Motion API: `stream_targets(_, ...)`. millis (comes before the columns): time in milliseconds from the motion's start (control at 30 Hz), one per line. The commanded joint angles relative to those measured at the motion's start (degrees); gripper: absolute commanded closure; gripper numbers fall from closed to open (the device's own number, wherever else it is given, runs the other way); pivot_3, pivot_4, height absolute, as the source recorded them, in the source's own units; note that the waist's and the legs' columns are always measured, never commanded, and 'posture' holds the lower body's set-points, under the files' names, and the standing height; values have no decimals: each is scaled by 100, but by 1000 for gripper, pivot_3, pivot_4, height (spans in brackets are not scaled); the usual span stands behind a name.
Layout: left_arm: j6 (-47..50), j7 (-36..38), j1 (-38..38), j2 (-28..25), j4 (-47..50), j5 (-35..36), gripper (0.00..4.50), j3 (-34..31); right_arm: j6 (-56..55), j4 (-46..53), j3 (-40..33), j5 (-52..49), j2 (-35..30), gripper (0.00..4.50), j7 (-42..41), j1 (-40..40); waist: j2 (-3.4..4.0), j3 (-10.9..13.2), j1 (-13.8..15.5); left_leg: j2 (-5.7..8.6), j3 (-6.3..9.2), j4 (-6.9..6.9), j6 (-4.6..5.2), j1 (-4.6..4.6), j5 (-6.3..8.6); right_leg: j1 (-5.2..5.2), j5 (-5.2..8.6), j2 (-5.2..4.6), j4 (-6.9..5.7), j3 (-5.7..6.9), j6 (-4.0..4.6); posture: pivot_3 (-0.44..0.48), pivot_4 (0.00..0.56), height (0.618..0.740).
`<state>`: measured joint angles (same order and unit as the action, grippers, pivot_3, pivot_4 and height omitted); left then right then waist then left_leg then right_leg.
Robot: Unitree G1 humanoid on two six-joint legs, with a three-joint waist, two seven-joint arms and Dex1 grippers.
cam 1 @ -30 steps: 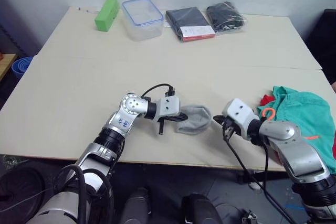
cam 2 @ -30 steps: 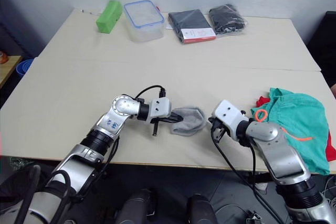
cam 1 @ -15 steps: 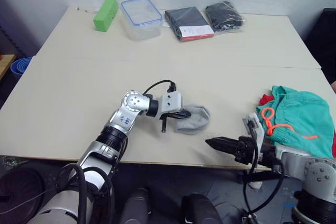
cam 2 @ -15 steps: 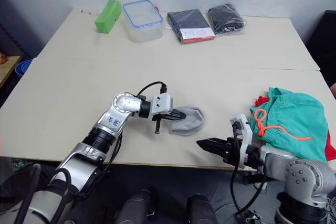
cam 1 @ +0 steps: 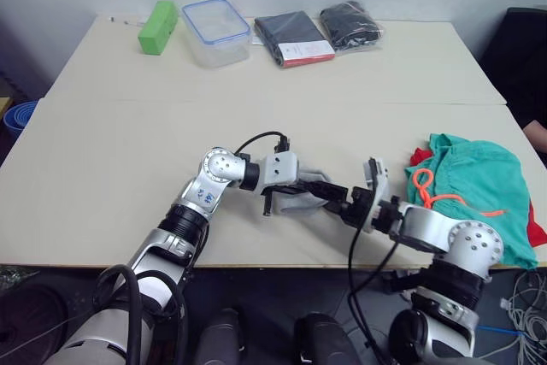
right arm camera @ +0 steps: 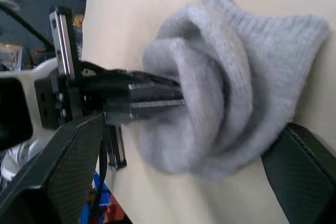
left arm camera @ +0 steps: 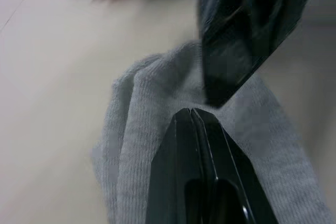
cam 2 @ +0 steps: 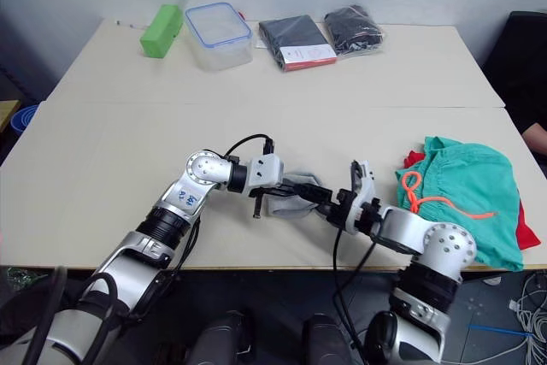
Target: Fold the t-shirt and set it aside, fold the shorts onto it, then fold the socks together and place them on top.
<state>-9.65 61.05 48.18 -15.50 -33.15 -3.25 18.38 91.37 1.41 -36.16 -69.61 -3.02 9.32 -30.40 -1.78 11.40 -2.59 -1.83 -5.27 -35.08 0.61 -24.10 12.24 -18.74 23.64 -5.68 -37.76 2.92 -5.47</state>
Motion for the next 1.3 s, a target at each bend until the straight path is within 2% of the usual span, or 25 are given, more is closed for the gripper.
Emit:
stream_targets(33,-57,-5,-26,-52,209,6,4500,-17,-118,-400,137,504,175,208,441,72,2,-4,-20,0,0,1,0,0,0,0,0,0,0,0,0,0,150,740)
stream_targets(100,-42,-12,-59,-109,249,10,4500,-39,-140,-412,104,525,220,624,503,56,2,-7,-44,0,0,2,1,0,1,0,0,0,0,-1,0,0,150,740)
stream_targets(433,14,-49,-316,-552,479,46,4500,-220,-186,-368,54,536,110,4042,441,111,-7,-18,-53,1,-3,14,0,-2,1,-13,0,-1,-3,-6,2,0,150,740)
stream_targets(500,163,4,-409,-686,672,168,4500,-342,-213,-331,63,534,87,4493,412,110,-17,-27,-48,0,-3,14,0,-2,1,-12,-1,-2,-1,-6,4,0,150,740)
stream_targets(600,801,246,-557,-869,1179,609,4500,-587,-312,-159,129,446,65,4493,302,150,-18,-27,-46,1,-1,14,3,-3,2,-9,-1,-6,4,-5,4,0,150,740)
stream_targets(700,1808,758,-722,-1131,1918,1339,3906,-839,-425,294,363,306,-26,4500,-22,246,-16,-26,-47,2,0,14,3,-6,3,-11,-1,-7,5,-5,5,0,150,740)
stream_targets(767,2266,812,-802,-1245,2378,1713,3322,-1058,-439,790,524,93,-190,4500,-290,349,-6,-19,-47,3,-1,18,3,-10,3,-13,-1,-8,8,-6,5,0,150,740)
stream_targets(833,3205,907,-806,-1394,2945,2457,2700,-1399,-393,1556,548,-467,-627,4500,-666,500,22,-2,-12,9,-1,27,2,-19,3,-21,-1,-12,15,-6,5,0,150,740)
stream_targets(900,4052,1206,-851,-1684,3495,3140,2078,-1572,-508,2111,439,-1199,-1228,4500,-886,630,35,5,15,13,-2,25,0,-55,0,-58,-1,-15,10,-8,4,0,150,740)
stream_targets(1000,4664,1400,-881,-1997,3977,3665,1073,-1666,-1194,2288,291,-2499,-2154,4500,-662,810,43,10,38,8,1,9,-18,-106,-13,-94,-2,-6,-4,-4,2,0,150,740)
stream_targets(1100,4922,1264,-866,-2010,4385,3981,136,-1728,-1717,2117,-488,-3615,-3827,4500,-725,1311,57,24,100,11,1,4,-15,-101,-10,-84,-2,-5,15,-1,0,0,150,740)
stream_targets(1200,4944,1069,-893,-1949,4573,4088,14,-1768,-1846,1455,-1378,-3743,-5018,4500,-998,2037,61,32,213,17,1,-7,-4,-110,-9,-79,-3,-5,39,-1,-8,0,150,740)
stream_targets(1300,4848,874,-972,-1877,4610,4059,14,-1787,-1747,533,-2189,-2968,-5723,4500,-1665,2720,54,35,255,16,-3,-14,4,-102,-14,-66,-10,8,46,-9,-20,0,150,740)
